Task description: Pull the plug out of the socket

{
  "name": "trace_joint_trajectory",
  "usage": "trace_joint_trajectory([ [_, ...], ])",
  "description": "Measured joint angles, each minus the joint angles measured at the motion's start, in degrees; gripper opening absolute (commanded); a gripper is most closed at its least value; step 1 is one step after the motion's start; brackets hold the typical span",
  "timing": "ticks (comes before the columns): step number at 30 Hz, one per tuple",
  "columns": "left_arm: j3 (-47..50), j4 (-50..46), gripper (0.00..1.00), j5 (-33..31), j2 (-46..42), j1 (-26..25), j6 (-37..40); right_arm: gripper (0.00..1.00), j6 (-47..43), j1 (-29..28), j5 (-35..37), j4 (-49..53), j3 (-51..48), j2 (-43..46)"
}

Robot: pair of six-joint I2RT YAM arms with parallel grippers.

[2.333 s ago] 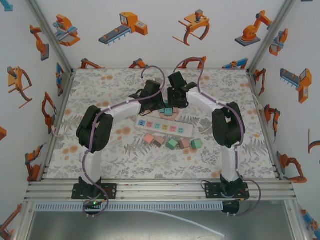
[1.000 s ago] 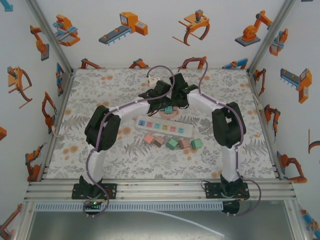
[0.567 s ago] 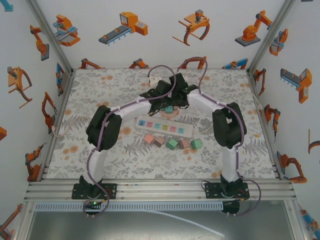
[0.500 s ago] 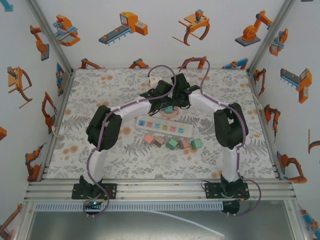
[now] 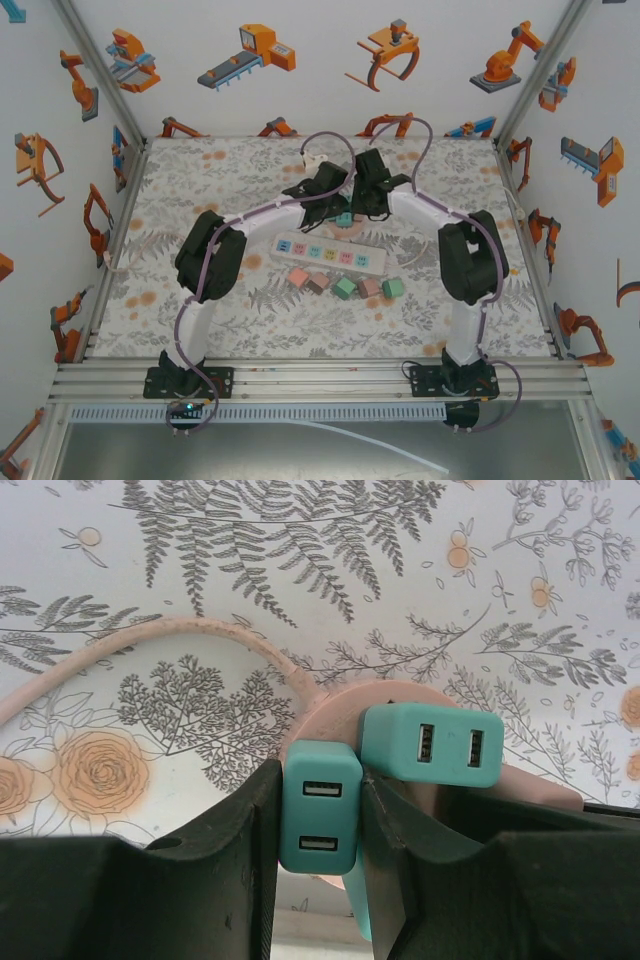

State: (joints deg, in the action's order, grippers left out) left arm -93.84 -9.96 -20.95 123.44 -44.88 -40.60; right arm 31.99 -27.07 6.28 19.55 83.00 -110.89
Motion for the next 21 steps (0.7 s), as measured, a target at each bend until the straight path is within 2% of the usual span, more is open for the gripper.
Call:
trace_joint_trajectory([
  [3,0.0,1.2,0.0,1.0,0.3,-0.3,0.0,0.0,0.9,1.4,-1.3,0.3,-1.1,1.0],
  [19,-0.3,1.4,0.0,1.6,0.5,0.0,1.3,0.0,1.6,1.0,-0.4,-0.4,-2.1,2.2],
  [21,0.7,2.8,0.09,2.7,0.1,0.0,1.8,0.0,1.6,1.0,0.0,-0.7,-2.9,2.8],
])
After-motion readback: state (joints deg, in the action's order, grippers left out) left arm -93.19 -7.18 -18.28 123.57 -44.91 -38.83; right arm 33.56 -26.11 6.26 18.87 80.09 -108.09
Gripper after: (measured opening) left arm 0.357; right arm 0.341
